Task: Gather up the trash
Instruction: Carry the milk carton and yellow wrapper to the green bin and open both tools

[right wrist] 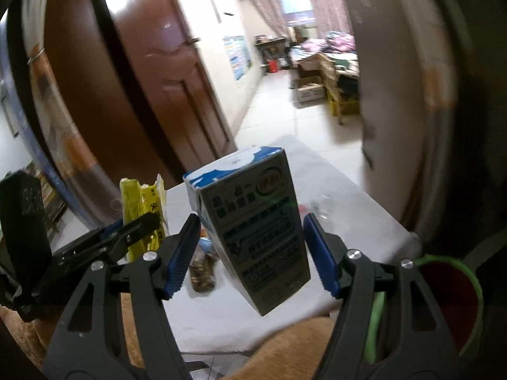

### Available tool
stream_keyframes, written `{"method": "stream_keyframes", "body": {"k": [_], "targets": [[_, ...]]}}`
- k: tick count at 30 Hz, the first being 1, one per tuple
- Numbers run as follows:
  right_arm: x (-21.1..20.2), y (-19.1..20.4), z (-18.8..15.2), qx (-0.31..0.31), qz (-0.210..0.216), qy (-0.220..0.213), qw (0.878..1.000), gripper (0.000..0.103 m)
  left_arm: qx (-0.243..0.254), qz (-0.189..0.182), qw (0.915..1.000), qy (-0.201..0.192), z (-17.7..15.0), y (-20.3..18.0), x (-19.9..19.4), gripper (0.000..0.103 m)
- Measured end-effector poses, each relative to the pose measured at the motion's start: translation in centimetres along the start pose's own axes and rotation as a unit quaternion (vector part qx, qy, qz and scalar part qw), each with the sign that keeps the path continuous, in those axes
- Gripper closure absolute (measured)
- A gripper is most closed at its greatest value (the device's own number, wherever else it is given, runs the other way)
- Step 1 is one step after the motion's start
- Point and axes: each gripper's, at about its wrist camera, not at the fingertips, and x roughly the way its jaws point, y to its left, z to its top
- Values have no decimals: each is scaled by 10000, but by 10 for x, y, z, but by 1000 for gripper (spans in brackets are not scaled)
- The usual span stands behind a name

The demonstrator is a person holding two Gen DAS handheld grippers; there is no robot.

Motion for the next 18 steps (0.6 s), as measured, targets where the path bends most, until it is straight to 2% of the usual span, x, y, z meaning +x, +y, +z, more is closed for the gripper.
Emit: {"method": "stream_keyframes", "body": {"k": [6,12,18], "targets": [[-36,-63,-15,582,-446,-85,9973,38,276,-738,9966,242,-22,-67,32,80],[-59,-115,-26,1060,-1032,-117,9889,38,542,-1434,9852,762,-54,-142,78,80],[-70,-144,-37,1289,-1453,-74,9809,38,760,-1665,9793,864,-73,-185,99,80]]}}
